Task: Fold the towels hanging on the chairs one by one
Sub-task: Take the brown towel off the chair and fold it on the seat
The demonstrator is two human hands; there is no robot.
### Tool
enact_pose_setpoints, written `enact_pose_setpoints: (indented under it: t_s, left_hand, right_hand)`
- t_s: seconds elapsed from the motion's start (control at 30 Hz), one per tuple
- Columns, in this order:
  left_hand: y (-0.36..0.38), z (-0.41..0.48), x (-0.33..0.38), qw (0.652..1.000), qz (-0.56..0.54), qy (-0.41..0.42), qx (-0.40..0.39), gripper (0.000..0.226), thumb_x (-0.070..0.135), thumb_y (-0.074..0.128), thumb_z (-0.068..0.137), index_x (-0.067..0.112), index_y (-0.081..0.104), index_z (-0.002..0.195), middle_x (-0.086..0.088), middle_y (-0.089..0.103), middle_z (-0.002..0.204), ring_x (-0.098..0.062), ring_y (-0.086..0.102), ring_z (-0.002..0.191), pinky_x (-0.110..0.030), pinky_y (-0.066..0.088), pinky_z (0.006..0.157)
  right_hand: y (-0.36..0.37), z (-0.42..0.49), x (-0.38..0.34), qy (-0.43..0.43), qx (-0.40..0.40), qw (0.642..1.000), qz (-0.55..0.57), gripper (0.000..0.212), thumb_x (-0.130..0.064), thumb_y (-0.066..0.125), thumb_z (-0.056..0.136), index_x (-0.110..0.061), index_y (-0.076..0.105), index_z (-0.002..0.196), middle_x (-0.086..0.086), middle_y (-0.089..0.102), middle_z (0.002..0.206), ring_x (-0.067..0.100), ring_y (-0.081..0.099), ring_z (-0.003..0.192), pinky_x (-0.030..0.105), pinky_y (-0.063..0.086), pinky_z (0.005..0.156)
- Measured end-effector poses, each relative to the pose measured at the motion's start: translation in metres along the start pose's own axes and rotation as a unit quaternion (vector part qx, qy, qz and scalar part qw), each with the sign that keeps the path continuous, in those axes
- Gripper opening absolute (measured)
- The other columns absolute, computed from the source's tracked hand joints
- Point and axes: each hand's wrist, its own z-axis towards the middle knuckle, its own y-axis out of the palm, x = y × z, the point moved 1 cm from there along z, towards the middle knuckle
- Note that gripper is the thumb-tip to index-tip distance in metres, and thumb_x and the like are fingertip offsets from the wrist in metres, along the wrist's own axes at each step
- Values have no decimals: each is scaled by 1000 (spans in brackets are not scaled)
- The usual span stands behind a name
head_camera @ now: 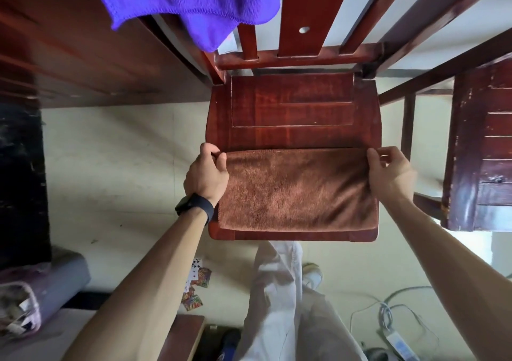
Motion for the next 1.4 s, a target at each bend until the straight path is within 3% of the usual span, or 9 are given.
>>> enact_pose_setpoints:
  t_s: [0.1, 0.2, 0.37, 0.5, 0.73, 1.03, 1.23, 1.33, 1.4]
  left_hand:
    - [2, -11, -2, 998, 6, 41, 51, 32, 37, 46, 100, 17, 51, 124, -9, 60, 117, -35, 60, 100, -43, 51, 70]
    - [8, -34, -1, 981, 51, 132, 133, 41, 36, 54, 95, 13, 55, 129, -12, 54, 128, -31, 53, 111, -44, 47, 87]
    - [54, -80, 18, 958, 111, 263, 23, 63, 46, 52, 93, 23, 39, 150, -7, 26, 161, -32, 26, 146, -54, 24, 116]
    - [82, -77, 4, 970, 158, 186, -15, 69, 61, 36, 94, 37, 14, 156, -3, 0, 165, -31, -3, 152, -59, 5, 118]
    - [84, -72, -4, 981, 124, 147, 14, 77, 60, 36, 94, 23, 12, 157, -8, 1, 165, -32, -4, 152, -56, 1, 120]
    - [49, 4, 76, 938, 197, 280, -56, 70, 45, 46, 91, 27, 22, 155, -3, 5, 166, -27, 4, 152, -62, 7, 118]
    - [59, 17, 189, 861, 262, 430, -70, 67, 25, 57, 87, 42, 35, 148, 3, -10, 165, -25, 7, 152, -59, 5, 119]
    - [74, -5, 198, 882, 214, 413, -72, 69, 10, 57, 86, 42, 42, 145, 2, -7, 165, -27, 15, 150, -56, 12, 120]
    - [80, -27, 179, 928, 40, 361, -86, 64, -2, 55, 84, 31, 54, 138, -3, 6, 165, -27, 21, 148, -49, 24, 119]
  right_hand:
    - [5, -9, 5, -2, 45, 999, 19, 41, -50, 56, 90, -15, 58, 112, 10, 65, 113, 34, 60, 107, 40, 44, 94]
    - [15, -40, 6, -108, 130, 984, -52, 40, -40, 58, 91, -12, 57, 118, 15, 56, 122, 37, 51, 111, 48, 41, 94]
    - [53, -94, 5, -316, 20, 927, -203, 52, -40, 49, 99, -18, 46, 146, 8, 36, 159, 28, 26, 149, 53, 21, 117]
    - [63, -61, 27, -282, 2, 917, -280, 65, -55, 38, 100, -31, 22, 159, 1, 15, 168, 22, 8, 155, 59, 8, 121]
    - [57, -44, 43, -281, 22, 919, -277, 70, -63, 31, 99, -32, 16, 160, 2, 10, 168, 18, 5, 155, 62, 6, 120]
    - [34, -107, 53, -121, -49, 956, -263, 86, -75, 31, 91, -30, 8, 160, -1, 1, 169, 19, 5, 154, 61, 0, 120]
    - [42, -178, 59, -40, -87, 971, -221, 86, -71, 39, 89, -20, 26, 157, 11, 22, 164, 31, 29, 145, 58, 21, 114]
    - [40, -187, 60, -58, -109, 968, -220, 81, -66, 45, 87, -22, 33, 154, 11, 32, 158, 32, 35, 140, 52, 22, 110]
    - [29, -178, 65, -70, -102, 973, -197, 67, -59, 51, 87, -26, 45, 145, 6, 43, 146, 30, 40, 132, 51, 31, 106]
